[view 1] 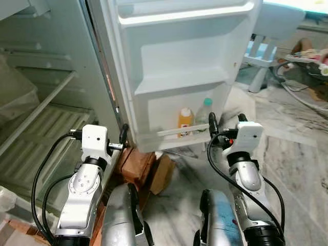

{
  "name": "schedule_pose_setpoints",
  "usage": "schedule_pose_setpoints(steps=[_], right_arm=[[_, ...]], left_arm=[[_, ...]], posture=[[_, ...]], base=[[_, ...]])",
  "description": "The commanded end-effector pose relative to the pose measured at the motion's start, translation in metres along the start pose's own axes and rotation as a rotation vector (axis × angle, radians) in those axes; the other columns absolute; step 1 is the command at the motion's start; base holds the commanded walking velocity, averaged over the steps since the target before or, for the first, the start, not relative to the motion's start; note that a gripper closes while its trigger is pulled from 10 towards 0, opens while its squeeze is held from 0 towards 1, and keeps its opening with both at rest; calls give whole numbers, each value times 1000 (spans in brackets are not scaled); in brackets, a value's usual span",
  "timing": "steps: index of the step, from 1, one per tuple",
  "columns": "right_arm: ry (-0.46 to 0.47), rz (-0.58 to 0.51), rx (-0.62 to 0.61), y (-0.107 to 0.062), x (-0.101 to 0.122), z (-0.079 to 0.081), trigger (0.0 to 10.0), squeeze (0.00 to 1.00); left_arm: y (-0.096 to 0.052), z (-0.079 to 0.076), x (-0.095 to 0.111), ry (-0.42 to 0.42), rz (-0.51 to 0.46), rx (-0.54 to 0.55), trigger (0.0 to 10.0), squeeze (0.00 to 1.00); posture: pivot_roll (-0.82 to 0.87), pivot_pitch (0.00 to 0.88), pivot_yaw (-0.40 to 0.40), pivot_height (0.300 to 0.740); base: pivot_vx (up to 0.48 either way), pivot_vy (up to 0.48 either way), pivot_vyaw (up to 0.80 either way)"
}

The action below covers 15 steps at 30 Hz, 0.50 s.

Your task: Restocking fridge

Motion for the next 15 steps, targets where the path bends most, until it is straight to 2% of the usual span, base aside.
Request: schedule_pose_setpoints(steps=[1, 9, 15], right_arm=[[2, 9, 7, 1, 1, 1, 10000, 0], [8, 29, 43, 0, -2, 9, 10000, 0], [-4, 41, 41, -4, -2, 5, 10000, 0]], left_arm=[[-2, 7, -6, 21, 14, 19, 10000, 0], [-5, 6, -3, 35, -4, 21, 10000, 0], [-5, 7, -2, 42, -14, 23, 10000, 0]], posture=[[92, 0, 31, 636], [112, 0, 20, 678], [105, 0, 14, 716]], base=[[0, 0, 0], [0, 0, 0], [0, 0, 0]])
Point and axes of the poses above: a point about 5 cm out from each wrist's last joint towards the gripper, its own y axis pointing out of the wrist towards the gripper, its own x axis along the axis of the wrist's last joint, z = x × y, the point moved 4 cm from there along y, pointing out of the wrist towards the gripper, and after that the axes turned 3 degrees about y, right-handed, at the moved point
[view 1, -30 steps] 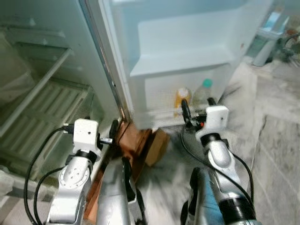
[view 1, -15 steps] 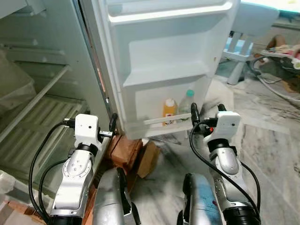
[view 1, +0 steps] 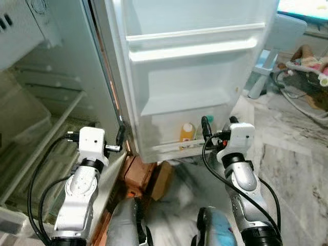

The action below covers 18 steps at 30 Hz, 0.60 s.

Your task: Restocking fridge

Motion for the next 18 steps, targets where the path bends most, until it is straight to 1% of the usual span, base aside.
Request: schedule_pose_setpoints(steps=[1, 3, 6, 11, 15, 18], right_arm=[[-8, -11, -1, -2, 5, -3, 10000, 0], [-9, -1, -9, -4, 3, -6, 10000, 0], [-6, 15, -23, -6, -1, -10, 10000, 0], [4, 38, -37, -8, -6, -13, 10000, 0], [3, 42, -29, -6, -6, -11, 10000, 0], [9, 55, -22, -1, -7, -6, 10000, 0]], left_arm=[[0, -1, 3, 11, -15, 2, 10000, 0], [-2, -4, -2, -4, 1, -3, 10000, 0], [-3, -11, -6, -11, 14, -17, 10000, 0], [-1, -14, -9, -15, 20, -22, 10000, 0], [2, -18, -6, -11, 6, -39, 10000, 0], [6, -17, -5, -12, 1, -35, 10000, 0]], posture=[[99, 0, 17, 721], [92, 0, 18, 740], [82, 0, 17, 740], [77, 0, 12, 740], [75, 0, 5, 740], [71, 0, 10, 740]], base=[[0, 0, 0], [0, 0, 0], [0, 0, 0], [0, 0, 0], [0, 0, 0], [0, -272, 0]])
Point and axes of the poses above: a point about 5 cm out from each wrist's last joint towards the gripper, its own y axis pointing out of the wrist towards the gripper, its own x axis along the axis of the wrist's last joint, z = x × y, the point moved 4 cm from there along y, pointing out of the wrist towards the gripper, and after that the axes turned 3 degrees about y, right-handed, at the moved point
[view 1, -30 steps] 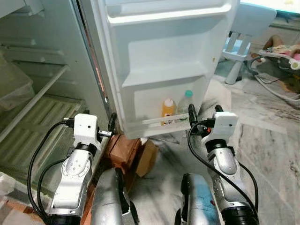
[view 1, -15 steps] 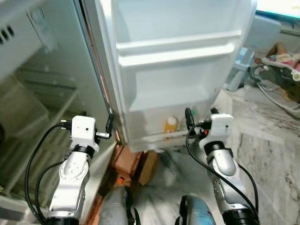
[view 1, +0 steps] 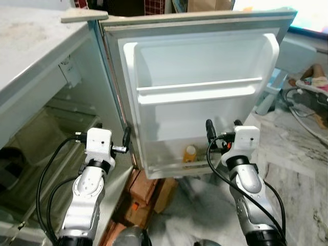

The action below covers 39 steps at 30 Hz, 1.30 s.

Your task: Restocking fridge

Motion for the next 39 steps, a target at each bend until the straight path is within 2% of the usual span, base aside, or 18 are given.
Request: schedule_pose_setpoints(steps=[1, 6, 10, 14, 18, 22, 25, 28, 30, 32, 37, 39], right_arm=[[4, 36, 19, 4, -5, 6, 10000, 0], [0, 75, 74, 4, -13, 16, 10000, 0], [4, 130, 63, 3, -23, 13, 10000, 0], [16, 133, 81, 3, -24, 16, 10000, 0], [17, 159, 142, 1, -27, 27, 10000, 0], [25, 155, 153, 2, -26, 29, 10000, 0], [-3, 140, 149, 3, -23, 30, 10000, 0], [-15, 98, 111, 5, -17, 26, 10000, 0], [-25, 49, 187, 5, -9, 34, 10000, 0], [-46, 30, 156, 4, -6, 31, 10000, 0], [-36, 56, 135, 5, -8, 27, 10000, 0], [-32, 38, 168, 4, -5, 30, 10000, 0]], left_arm=[[2, 0, -1, 4, 2, 4, 10000, 0], [6, 3, -1, -3, -2, 21, 10000, 0], [6, 0, 0, -7, -8, 15, 10000, 0], [6, -2, 2, -9, -12, 14, 10000, 0], [7, -6, 0, -13, -12, 8, 10000, 0], [8, -7, 0, -10, -15, 3, 10000, 0], [8, -7, 1, -8, -20, 2, 10000, 0], [9, -6, 2, -5, -23, 6, 10000, 0], [8, -3, 3, 1, -26, 15, 10000, 0], [7, -1, 2, 1, -25, 20, 10000, 0], [6, 3, -1, 17, -14, 38, 10000, 0], [7, 3, -1, 21, -13, 40, 10000, 0]], posture=[[70, 0, 15, 740], [68, 0, 19, 740], [66, 0, 20, 740], [62, 0, 23, 740], [61, 0, 23, 740], [61, 0, 24, 740], [60, 0, 24, 740], [64, 0, 23, 740], [64, 0, 24, 740], [66, 0, 24, 740], [65, 0, 25, 740], [62, 0, 25, 740]], base=[[0, -311, 0], [0, -347, 0], [0, -459, 0], [0, -480, 0], [0, -480, 0], [0, -480, 0], [0, -480, 0], [0, -480, 0], [0, -480, 0], [0, -480, 0], [0, -460, 0], [0, -424, 0]])
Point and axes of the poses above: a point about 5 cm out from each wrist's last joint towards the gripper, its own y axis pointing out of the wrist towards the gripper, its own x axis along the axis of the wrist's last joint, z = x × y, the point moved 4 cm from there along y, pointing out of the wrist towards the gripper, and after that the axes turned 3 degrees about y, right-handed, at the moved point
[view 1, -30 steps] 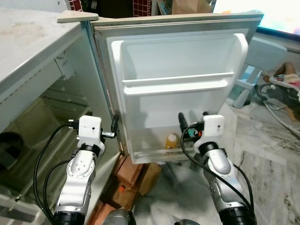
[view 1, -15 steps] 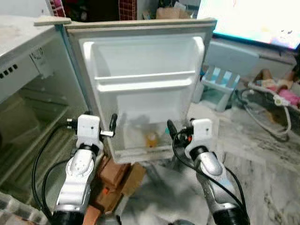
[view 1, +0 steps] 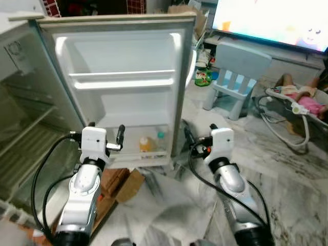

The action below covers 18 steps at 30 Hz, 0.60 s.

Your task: Restocking fridge

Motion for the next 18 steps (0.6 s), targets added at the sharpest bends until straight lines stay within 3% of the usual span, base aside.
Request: schedule_pose_setpoints(steps=[1, 18], right_arm=[[-7, -24, -5, -2, 6, -6, 10000, 0], [-8, -52, 8, -1, 13, -6, 10000, 0]], left_arm=[[2, -9, 2, 11, -6, -23, 10000, 0], [5, -8, -1, 49, 17, -5, 10000, 0]], posture=[[61, 0, 27, 740], [57, 0, 26, 740]], base=[[289, -379, 438], [330, -343, 792]])
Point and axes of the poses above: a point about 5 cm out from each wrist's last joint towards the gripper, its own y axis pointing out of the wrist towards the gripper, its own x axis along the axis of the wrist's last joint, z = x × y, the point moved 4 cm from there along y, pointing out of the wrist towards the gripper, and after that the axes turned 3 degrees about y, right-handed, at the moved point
